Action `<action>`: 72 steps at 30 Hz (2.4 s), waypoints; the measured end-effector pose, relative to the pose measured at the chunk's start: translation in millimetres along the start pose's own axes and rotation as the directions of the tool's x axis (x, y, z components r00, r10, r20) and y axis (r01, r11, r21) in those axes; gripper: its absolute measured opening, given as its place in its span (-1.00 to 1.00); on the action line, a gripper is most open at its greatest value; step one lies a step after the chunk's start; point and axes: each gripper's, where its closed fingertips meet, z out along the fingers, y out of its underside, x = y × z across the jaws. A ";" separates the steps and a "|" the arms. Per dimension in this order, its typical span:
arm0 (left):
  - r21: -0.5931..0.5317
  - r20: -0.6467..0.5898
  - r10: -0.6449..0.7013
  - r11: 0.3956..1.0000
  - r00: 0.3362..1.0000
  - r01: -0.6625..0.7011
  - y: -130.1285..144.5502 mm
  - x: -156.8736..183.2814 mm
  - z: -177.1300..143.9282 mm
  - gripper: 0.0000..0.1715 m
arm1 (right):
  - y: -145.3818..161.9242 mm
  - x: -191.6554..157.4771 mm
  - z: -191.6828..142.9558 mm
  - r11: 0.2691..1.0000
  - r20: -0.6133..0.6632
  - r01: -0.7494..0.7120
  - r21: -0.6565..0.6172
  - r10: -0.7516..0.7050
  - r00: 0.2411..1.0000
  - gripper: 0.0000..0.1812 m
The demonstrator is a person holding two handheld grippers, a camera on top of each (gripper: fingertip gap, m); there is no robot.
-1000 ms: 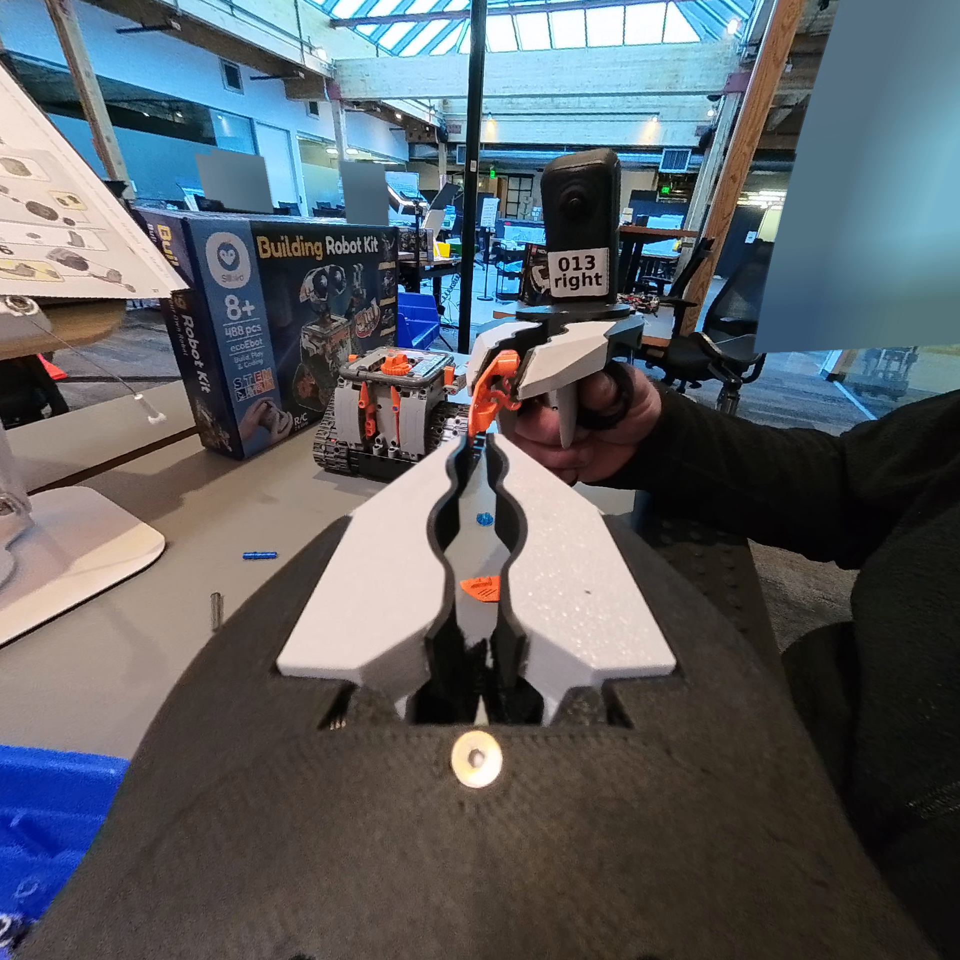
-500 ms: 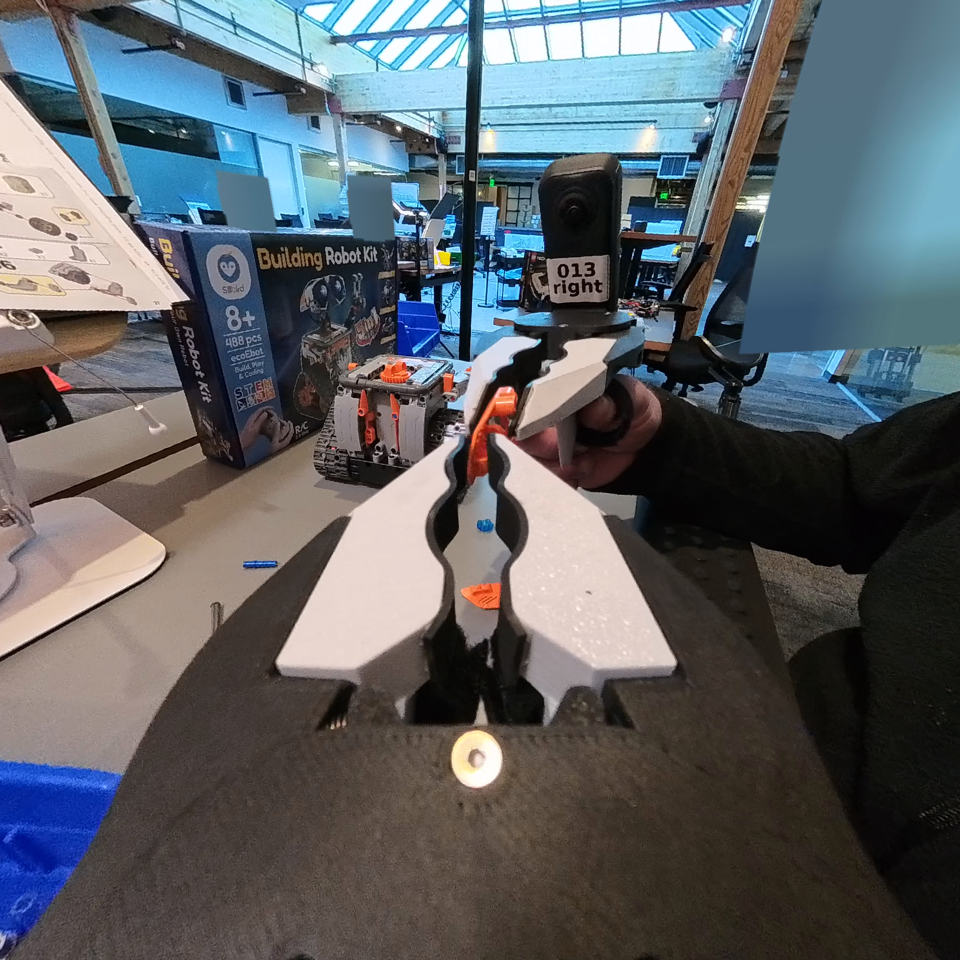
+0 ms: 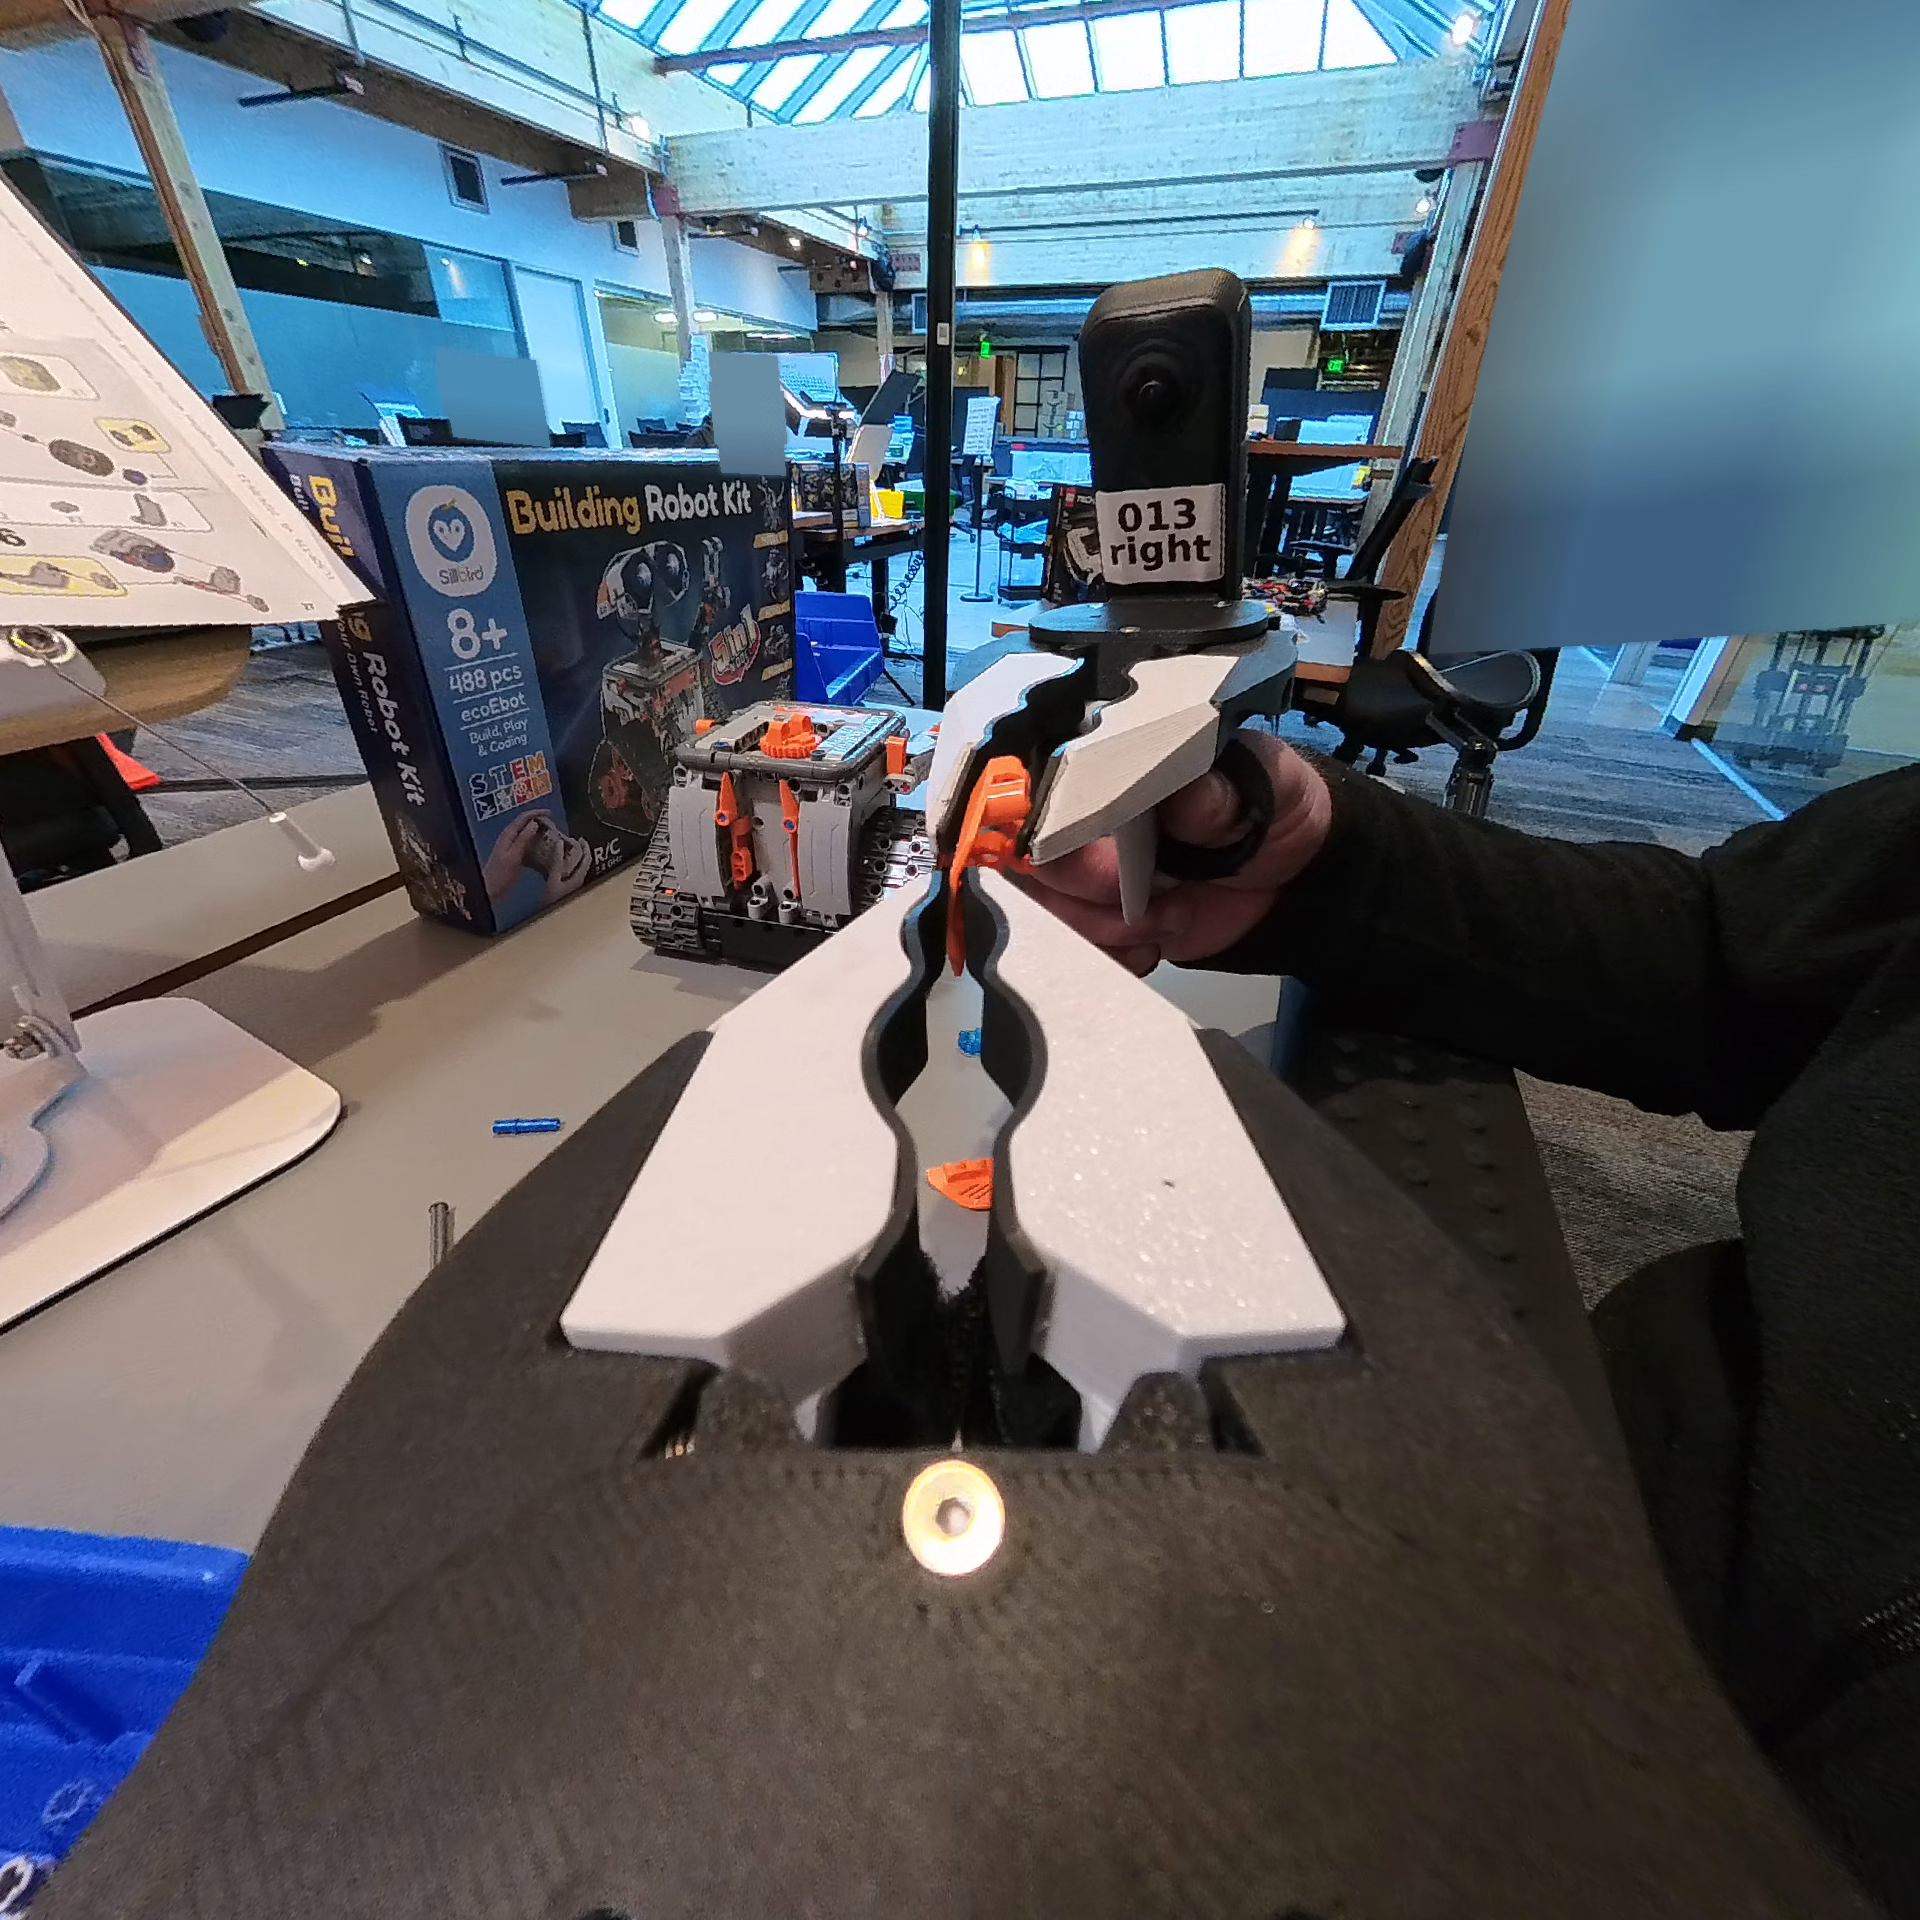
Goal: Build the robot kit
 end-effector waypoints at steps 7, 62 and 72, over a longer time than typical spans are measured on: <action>-0.001 0.002 0.010 1.000 1.000 -0.010 -0.2 0.7 -0.2 -1.00 | -0.4 0.0 -0.2 1.000 0.001 0.000 0.002 0.000 1.000 -0.85; -0.120 0.125 0.427 0.902 0.895 -0.414 -8.9 8.2 1.5 -1.00 | -9.0 -3.8 -6.1 0.997 -0.027 0.074 0.010 -0.073 0.997 -0.82; -0.404 0.179 0.918 0.395 0.353 -0.825 -31.3 -6.5 1.1 -1.00 | -28.5 0.7 -20.1 0.975 0.086 -0.162 0.154 0.150 0.985 -0.68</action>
